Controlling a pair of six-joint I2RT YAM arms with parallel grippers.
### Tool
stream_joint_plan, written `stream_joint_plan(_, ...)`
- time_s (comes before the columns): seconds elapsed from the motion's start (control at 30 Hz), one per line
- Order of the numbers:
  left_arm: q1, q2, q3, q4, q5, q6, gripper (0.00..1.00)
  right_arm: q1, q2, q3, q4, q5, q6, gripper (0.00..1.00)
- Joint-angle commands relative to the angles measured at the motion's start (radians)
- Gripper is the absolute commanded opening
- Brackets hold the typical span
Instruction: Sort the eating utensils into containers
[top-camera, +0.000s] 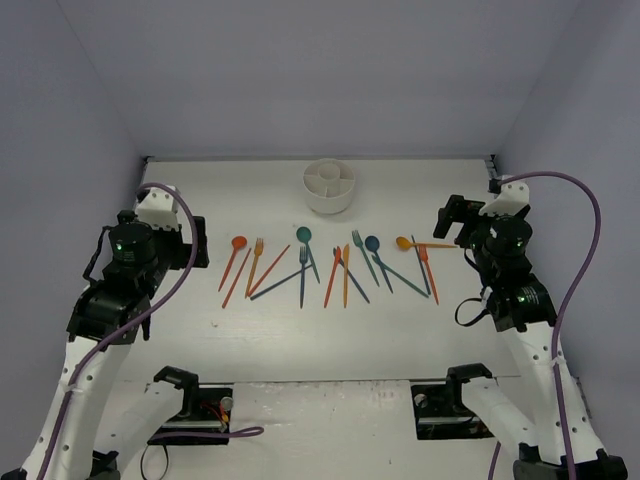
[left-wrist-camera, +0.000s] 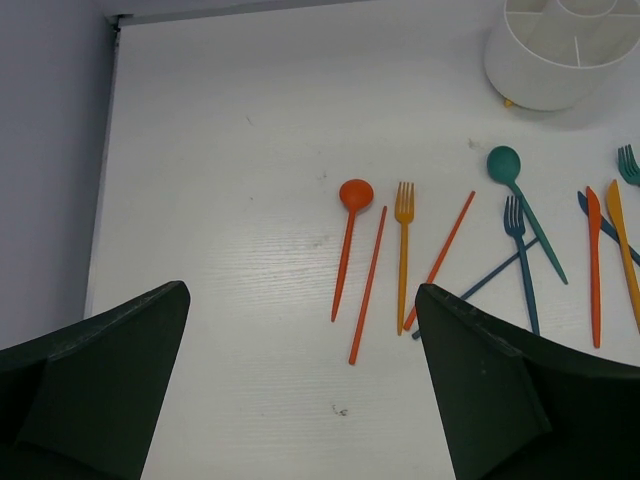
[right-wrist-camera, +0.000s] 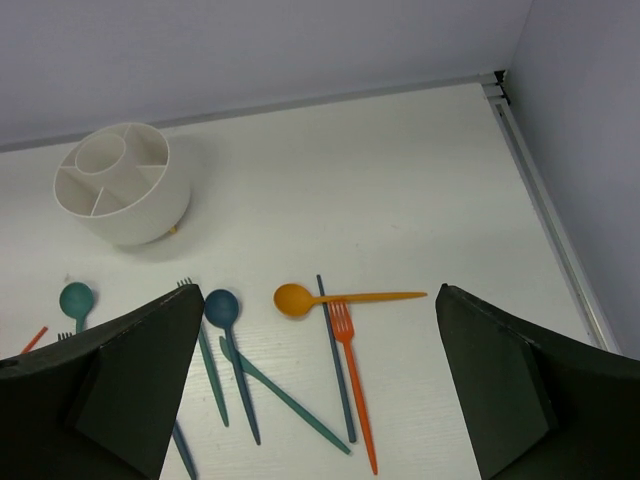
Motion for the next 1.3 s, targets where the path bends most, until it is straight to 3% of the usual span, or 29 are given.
stream_joint_plan(0.0,0.006,0.059,0.013,0.028,0.064,-0.003,0.95,0.008,0.012,0.03,0.043,0.027,0.002,1.0)
stream_joint_plan(0.37,0.006,0.412,0.071,-0.057,0.153,-0.039,0.95,0.009,0.048,0.005,0.038,0.068,0.055,1.0)
stream_joint_plan(0.53,0.007,0.593,0.113,-0.055,0.146,-0.036,0.66,0.01,0.036,-0.005,0.032,0.041,0.053,1.0)
stream_joint_plan(0.7,0.014,0.758,0.17,-0.052,0.123,-0.019,0.64,0.009,0.014,-0.019,0.018,0.022,0.052,1.0)
stream_joint_plan(0.9,0.033,0.915,0.242,-0.034,0.1,0.009,0.54,0.009,-0.017,-0.031,-0.001,0.013,0.052,1.0)
stream_joint_plan(1.1,0.063,1.029,0.287,-0.025,0.109,0.02,0.52,0.01,-0.034,-0.032,-0.026,0.016,0.046,1.0)
stream_joint_plan(1.27,0.068,1.094,0.314,-0.011,0.114,0.022,0.44,0.007,-0.043,-0.03,-0.047,0.021,0.038,1.0)
